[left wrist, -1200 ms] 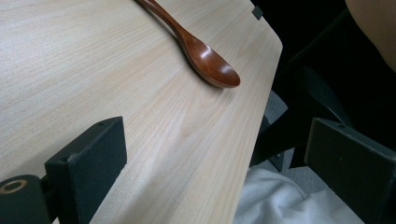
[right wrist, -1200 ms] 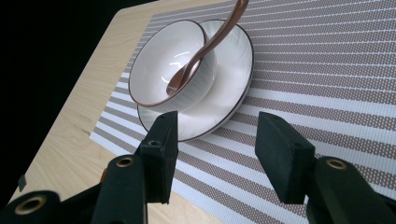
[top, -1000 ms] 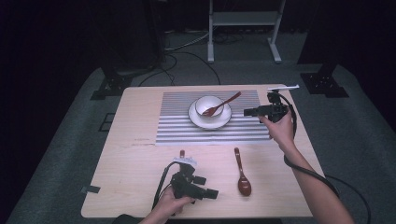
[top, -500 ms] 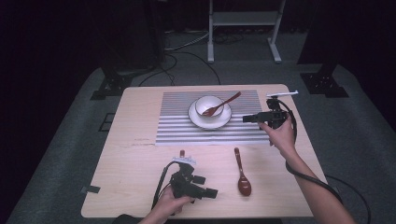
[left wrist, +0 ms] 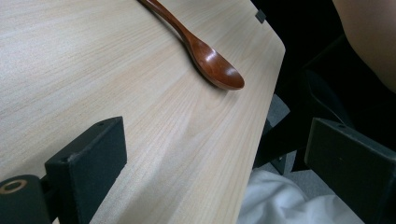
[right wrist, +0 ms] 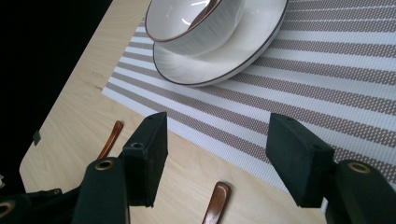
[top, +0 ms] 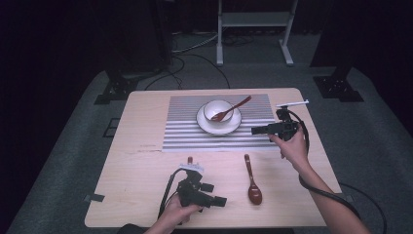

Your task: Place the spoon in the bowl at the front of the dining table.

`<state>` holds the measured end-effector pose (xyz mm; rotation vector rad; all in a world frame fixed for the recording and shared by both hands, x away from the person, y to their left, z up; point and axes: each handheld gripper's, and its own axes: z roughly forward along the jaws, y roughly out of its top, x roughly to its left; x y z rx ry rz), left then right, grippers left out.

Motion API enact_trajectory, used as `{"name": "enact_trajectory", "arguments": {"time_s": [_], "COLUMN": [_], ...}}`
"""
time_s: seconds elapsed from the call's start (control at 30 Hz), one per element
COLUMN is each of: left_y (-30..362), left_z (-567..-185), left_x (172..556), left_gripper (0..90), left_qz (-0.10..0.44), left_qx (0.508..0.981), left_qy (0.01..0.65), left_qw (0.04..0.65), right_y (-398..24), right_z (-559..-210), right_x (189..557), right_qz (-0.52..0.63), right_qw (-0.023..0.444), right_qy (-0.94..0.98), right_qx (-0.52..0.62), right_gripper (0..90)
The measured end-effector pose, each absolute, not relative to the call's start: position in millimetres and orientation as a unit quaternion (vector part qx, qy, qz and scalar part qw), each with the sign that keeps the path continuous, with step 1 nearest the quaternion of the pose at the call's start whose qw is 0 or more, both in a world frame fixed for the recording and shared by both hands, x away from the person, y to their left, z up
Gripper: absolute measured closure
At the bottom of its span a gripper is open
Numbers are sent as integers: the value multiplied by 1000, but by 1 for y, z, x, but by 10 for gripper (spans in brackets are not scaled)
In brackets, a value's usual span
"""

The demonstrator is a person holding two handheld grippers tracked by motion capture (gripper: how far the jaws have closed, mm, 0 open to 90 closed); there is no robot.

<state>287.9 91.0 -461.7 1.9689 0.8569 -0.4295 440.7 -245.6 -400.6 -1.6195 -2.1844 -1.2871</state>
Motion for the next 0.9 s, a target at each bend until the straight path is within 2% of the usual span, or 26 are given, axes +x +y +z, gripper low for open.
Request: {"name": "enact_trajectory", "arguments": {"time_s": [0.9], "left_y": [91], "left_z": [-462], "left_x": [288], "left_gripper": [44], "left_qz": [-173], "left_qx": [799], "left_qy": [350], "left_qw": [458], "right_y": [-244], "right_z": [-422], "right_x": [407], "right_qz": [-428], "right_qw": [94], "right_qy": [-734], "right_qx": [-518], "right_gripper": [363]}}
